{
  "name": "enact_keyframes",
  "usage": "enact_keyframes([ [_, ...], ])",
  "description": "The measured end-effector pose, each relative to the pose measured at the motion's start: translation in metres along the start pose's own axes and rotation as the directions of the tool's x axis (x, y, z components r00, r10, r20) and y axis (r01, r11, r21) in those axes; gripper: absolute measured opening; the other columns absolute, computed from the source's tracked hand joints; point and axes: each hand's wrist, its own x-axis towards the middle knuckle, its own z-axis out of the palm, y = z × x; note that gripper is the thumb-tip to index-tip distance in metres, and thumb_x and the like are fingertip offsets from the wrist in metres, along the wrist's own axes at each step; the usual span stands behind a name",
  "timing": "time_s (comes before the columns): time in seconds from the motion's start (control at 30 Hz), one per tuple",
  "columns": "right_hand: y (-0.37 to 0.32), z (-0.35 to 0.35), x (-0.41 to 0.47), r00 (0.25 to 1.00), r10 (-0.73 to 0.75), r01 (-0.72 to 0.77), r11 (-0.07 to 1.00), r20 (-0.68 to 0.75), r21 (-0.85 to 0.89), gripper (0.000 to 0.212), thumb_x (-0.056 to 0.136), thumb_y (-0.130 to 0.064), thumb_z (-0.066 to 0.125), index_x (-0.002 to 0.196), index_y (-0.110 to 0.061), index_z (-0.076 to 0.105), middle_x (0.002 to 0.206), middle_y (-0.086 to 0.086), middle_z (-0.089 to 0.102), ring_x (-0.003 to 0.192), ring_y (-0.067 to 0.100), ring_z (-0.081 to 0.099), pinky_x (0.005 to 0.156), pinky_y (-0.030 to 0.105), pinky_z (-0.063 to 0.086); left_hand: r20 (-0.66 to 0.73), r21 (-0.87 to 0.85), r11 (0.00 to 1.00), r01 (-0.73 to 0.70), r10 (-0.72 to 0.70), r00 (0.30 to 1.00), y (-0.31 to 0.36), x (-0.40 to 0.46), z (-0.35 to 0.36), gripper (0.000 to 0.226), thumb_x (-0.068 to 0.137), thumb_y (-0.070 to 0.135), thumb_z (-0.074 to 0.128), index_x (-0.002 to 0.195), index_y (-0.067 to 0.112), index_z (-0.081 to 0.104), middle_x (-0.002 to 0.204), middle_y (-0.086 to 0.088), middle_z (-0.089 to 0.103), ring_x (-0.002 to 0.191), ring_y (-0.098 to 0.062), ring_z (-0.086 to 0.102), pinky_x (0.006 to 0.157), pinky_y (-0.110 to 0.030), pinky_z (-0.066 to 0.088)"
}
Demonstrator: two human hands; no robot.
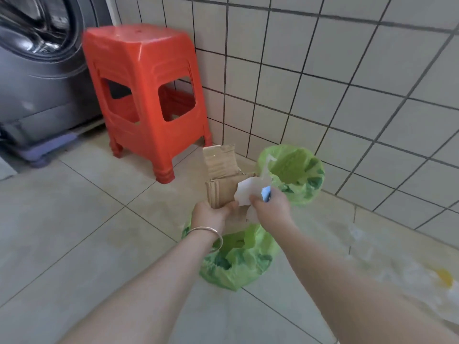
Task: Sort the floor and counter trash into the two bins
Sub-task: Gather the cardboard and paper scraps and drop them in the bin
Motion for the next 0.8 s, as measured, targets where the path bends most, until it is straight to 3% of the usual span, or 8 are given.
enact_keyframes([
  [0.1, 0.028, 0.026, 0.015, 0.998, 0.049, -0.048, 0.999, 0.026, -0.026, 0.009, 0.086, -0.016, 0.054, 0.086, -0.008, 0.050, 0.071, -0.001, 0.041, 0.063, 0.018, 0.043, 0.055, 0.027, 0.034, 0.011, 0.013, 0.999, 0.041, -0.042, 0.999, -0.031, 0.024, 0.006, 0.017, 0.075, 0.015, 0.076, 0.091, 0.010, 0.070, 0.079, -0.006, 0.066, 0.065, -0.016, 0.058, 0.050, -0.012, 0.045],
  [0.17, 0.047, 0.041, 0.024, 0.995, 0.080, -0.079, 0.996, 0.053, -0.034, 0.027, 0.085, -0.017, 0.053, 0.109, -0.008, 0.051, 0.079, 0.000, 0.049, 0.069, 0.019, 0.049, 0.061, 0.031, 0.040, 0.022, 0.017, 0.997, 0.081, -0.082, 0.996, -0.053, 0.036, 0.011, 0.021, 0.076, 0.015, 0.075, 0.095, 0.008, 0.070, 0.083, -0.007, 0.066, 0.075, -0.022, 0.061, 0.064, -0.023, 0.046],
  [0.3, 0.068, 0.061, 0.043, 0.967, 0.222, -0.215, 0.974, 0.123, -0.067, 0.042, 0.086, -0.014, 0.052, 0.126, -0.015, 0.044, 0.092, 0.001, 0.055, 0.077, 0.020, 0.053, 0.066, 0.030, 0.043, 0.094, 0.238, 0.955, 0.175, -0.202, 0.975, -0.083, 0.062, 0.020, 0.032, 0.080, 0.021, 0.071, 0.107, 0.005, 0.066, 0.104, -0.014, 0.069, 0.095, -0.029, 0.063, 0.082, -0.031, 0.047],
  [0.47, 0.093, 0.083, 0.066, 0.881, 0.440, -0.408, 0.893, 0.177, -0.189, 0.054, 0.089, -0.015, 0.051, 0.139, -0.006, 0.033, 0.128, 0.015, 0.052, 0.110, 0.031, 0.053, 0.084, 0.034, 0.044, 0.222, 0.693, 0.697, 0.184, -0.450, 0.865, -0.096, 0.084, 0.033, 0.031, 0.094, 0.017, 0.050, 0.120, 0.002, 0.058, 0.124, -0.015, 0.060, 0.108, -0.028, 0.058, 0.095, -0.032, 0.045],
  [0.57, 0.105, 0.093, 0.074, 0.834, 0.497, -0.428, 0.856, 0.239, -0.289, 0.044, 0.094, -0.013, 0.043, 0.136, -0.003, 0.036, 0.124, 0.015, 0.051, 0.097, 0.026, 0.047, 0.088, 0.035, 0.045, 0.214, 0.814, 0.565, 0.135, -0.508, 0.834, -0.105, 0.092, 0.038, 0.035, 0.098, 0.017, 0.040, 0.126, 0.001, 0.054, 0.108, -0.013, 0.054, 0.096, -0.021, 0.050, 0.083, -0.029, 0.041],
  [0.67, 0.117, 0.101, 0.077, 0.812, 0.516, -0.409, 0.836, 0.273, -0.364, 0.047, 0.095, -0.013, 0.041, 0.139, 0.000, 0.035, 0.140, 0.018, 0.045, 0.115, 0.028, 0.050, 0.098, 0.036, 0.042, 0.219, 0.888, 0.455, 0.064, -0.542, 0.811, -0.113, 0.097, 0.041, 0.037, 0.099, 0.016, 0.037, 0.129, 0.000, 0.051, 0.101, -0.007, 0.042, 0.092, -0.017, 0.040, 0.077, -0.027, 0.033],
  [0.73, 0.116, 0.102, 0.076, 0.793, 0.527, -0.390, 0.824, 0.306, -0.410, 0.047, 0.096, -0.012, 0.038, 0.141, -0.001, 0.034, 0.141, 0.017, 0.043, 0.115, 0.028, 0.050, 0.090, 0.035, 0.044, 0.218, 0.907, 0.419, 0.041, -0.551, 0.806, -0.116, 0.100, 0.043, 0.037, 0.099, 0.015, 0.036, 0.128, 0.000, 0.052, 0.101, -0.009, 0.045, 0.090, -0.019, 0.041, 0.077, -0.027, 0.035],
  [0.8, 0.113, 0.100, 0.076, 0.805, 0.512, -0.385, 0.836, 0.300, -0.392, 0.043, 0.096, -0.012, 0.040, 0.137, -0.001, 0.037, 0.125, 0.015, 0.051, 0.097, 0.024, 0.048, 0.069, 0.027, 0.043, 0.190, 0.900, 0.429, 0.070, -0.534, 0.823, -0.114, 0.100, 0.043, 0.035, 0.098, 0.015, 0.038, 0.126, 0.000, 0.054, 0.108, -0.012, 0.054, 0.090, -0.020, 0.045, 0.082, -0.029, 0.042],
])
